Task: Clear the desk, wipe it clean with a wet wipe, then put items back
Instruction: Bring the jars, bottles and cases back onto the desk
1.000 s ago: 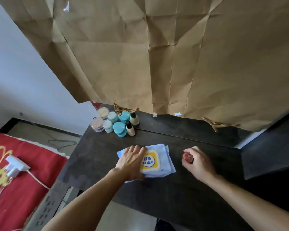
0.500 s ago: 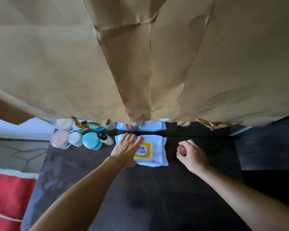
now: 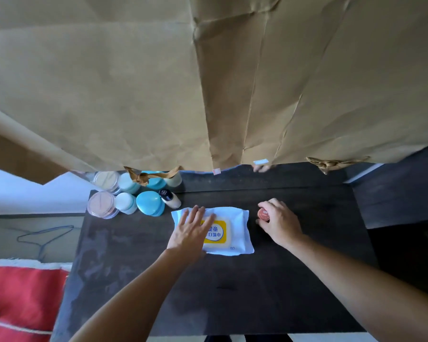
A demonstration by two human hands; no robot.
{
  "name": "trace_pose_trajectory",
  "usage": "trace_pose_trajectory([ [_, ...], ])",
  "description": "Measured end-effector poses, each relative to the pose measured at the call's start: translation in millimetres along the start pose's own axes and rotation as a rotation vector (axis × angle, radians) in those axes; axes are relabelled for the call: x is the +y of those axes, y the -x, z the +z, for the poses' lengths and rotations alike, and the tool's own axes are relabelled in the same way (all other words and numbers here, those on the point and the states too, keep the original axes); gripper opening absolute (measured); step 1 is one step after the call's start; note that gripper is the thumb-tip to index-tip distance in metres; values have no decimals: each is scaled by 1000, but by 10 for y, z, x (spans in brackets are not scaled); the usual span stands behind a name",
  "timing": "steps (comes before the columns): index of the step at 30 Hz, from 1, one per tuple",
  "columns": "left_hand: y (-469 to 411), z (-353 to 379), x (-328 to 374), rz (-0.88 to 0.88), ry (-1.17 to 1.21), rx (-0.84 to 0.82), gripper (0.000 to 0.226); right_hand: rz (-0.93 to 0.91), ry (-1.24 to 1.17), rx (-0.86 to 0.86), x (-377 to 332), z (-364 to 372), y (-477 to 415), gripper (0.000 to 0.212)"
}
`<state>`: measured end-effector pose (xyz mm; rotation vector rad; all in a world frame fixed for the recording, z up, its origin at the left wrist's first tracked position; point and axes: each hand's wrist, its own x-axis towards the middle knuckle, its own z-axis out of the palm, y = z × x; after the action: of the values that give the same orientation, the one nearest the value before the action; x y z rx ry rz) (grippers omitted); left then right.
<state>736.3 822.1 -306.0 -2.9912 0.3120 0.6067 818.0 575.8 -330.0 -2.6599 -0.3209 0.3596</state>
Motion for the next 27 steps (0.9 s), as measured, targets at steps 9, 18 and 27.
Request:
trace_pose_trajectory([
  [9, 513, -153, -262, 18, 35, -76, 100, 85, 38, 30, -195, -90, 371, 57],
  [18, 349, -1110, 582, 221, 181, 80, 37, 221, 23, 212, 98, -845, 1097, 45],
  [27, 39, -1905, 2078, 574, 282, 309, 25, 347, 47, 555, 999, -2248, 1929, 39],
])
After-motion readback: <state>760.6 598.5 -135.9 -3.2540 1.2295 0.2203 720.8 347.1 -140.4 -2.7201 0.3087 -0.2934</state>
